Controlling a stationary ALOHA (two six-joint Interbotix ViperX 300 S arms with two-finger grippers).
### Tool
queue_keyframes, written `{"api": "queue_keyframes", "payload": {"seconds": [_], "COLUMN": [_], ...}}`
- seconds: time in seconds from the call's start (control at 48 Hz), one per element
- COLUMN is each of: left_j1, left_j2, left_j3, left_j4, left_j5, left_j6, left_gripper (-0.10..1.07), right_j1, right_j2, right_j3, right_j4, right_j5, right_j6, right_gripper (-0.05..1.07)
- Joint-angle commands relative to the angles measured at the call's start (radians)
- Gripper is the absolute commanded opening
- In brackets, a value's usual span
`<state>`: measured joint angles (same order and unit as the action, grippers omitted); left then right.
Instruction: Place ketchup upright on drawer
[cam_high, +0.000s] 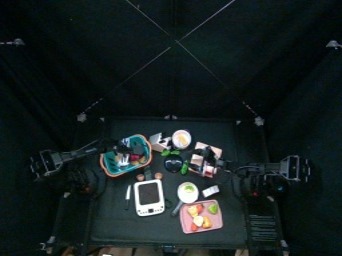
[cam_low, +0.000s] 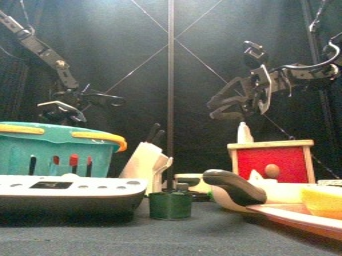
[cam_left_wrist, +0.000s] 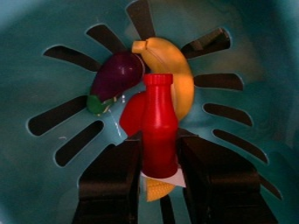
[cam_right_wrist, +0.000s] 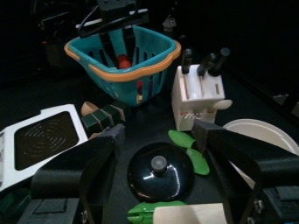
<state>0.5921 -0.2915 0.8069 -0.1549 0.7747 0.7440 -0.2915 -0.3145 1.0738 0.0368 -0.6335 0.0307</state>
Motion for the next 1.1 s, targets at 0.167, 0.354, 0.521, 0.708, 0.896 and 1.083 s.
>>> {"api": "queue_keyframes", "payload": {"seconds": [0.167,0.354,0.521,0.708,0.896,1.083], "left_j1": [0.003,-0.008,-0.061,-0.227,-0.410,-0.531], "left_j2": [-0.129,-0.267,-0.376,-0.368,-0.324,-0.218], "left_j3": [0.002,0.023,0.061,0.109,0.117,0.100], "left_j4": [-0.008,-0.014,-0.123,-0.236,-0.310,-0.359], "left_j5": [-0.023,-0.132,-0.403,-0.709,-1.022,-1.287], "left_j6": [-0.041,-0.074,-0.114,-0.118,-0.126,-0.126], "left_gripper": [0.55,0.55,0.55,0.55,0.55,0.55], "right_j1": [0.012,0.021,0.038,0.061,0.081,0.104], "right_j2": [-0.057,-0.098,-0.129,-0.146,-0.143,-0.138], "right_j3": [-0.026,-0.034,-0.049,-0.098,-0.121,-0.132], "right_j4": [0.002,0.002,0.003,0.000,-0.025,-0.057], "right_j5": [-0.002,-0.002,-0.009,-0.017,-0.041,-0.149], "right_j6": [0.002,0.003,0.002,-0.002,0.000,0.000], "right_gripper": [0.95,0.95,0.95,0.95,0.95,0.95]}}
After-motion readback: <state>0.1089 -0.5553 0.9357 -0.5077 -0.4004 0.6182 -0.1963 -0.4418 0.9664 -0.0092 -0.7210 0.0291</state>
